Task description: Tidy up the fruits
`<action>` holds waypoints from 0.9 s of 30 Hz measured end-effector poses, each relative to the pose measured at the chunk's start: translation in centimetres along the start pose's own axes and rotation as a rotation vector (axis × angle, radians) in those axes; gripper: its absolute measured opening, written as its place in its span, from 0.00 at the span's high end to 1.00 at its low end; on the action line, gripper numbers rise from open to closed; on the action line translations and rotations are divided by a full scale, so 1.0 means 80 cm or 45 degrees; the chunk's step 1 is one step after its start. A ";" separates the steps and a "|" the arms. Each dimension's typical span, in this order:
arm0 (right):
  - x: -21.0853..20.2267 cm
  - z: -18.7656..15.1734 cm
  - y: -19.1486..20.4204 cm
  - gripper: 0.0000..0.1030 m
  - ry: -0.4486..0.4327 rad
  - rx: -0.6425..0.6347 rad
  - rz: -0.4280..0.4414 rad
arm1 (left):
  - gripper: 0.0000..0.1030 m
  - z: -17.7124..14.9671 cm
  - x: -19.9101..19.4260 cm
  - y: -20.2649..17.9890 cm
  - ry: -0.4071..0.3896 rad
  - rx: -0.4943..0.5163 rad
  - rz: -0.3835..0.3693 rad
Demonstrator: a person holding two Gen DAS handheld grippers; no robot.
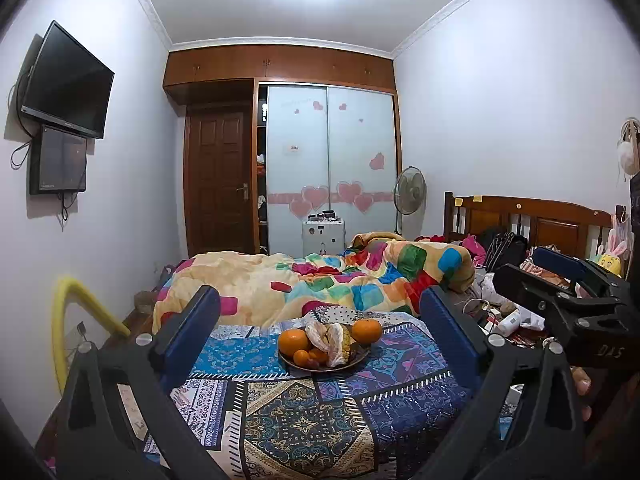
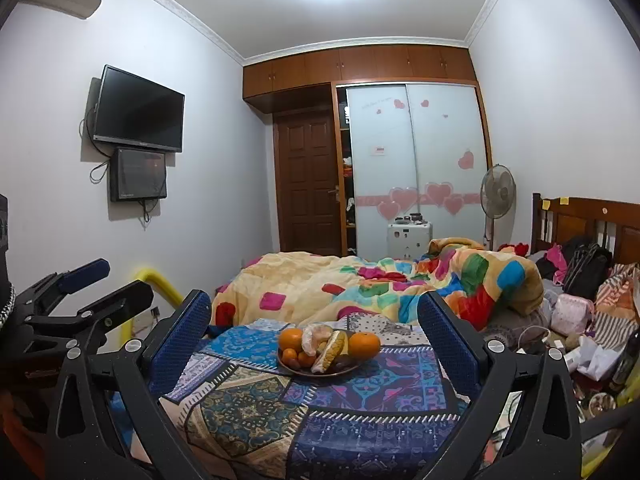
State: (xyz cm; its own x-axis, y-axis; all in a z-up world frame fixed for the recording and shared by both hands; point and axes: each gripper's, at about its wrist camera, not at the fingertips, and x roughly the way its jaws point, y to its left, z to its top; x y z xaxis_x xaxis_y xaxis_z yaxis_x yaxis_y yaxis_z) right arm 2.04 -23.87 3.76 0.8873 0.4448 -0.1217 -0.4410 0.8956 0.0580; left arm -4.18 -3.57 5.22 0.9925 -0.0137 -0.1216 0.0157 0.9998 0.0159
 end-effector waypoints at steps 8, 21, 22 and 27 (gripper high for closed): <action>-0.001 0.000 0.002 0.00 0.001 0.002 0.008 | 0.01 -0.001 0.002 0.001 0.005 -0.002 -0.006; -0.002 0.002 0.006 0.00 -0.005 -0.002 0.014 | 0.01 -0.006 0.005 -0.002 0.007 0.000 -0.015; -0.003 0.002 0.006 0.00 -0.007 -0.003 0.013 | 0.01 -0.006 0.005 -0.003 0.007 0.002 -0.017; -0.003 0.002 0.005 0.00 -0.007 -0.002 0.014 | 0.01 -0.007 0.005 -0.005 0.009 -0.001 -0.020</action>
State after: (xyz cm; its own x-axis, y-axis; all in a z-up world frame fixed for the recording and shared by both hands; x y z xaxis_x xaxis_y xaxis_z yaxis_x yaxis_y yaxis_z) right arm 1.66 -23.60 4.01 0.8833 0.4543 -0.1156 -0.4506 0.8908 0.0580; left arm -3.85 -3.95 4.57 0.9912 -0.0291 -0.1288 0.0311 0.9994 0.0135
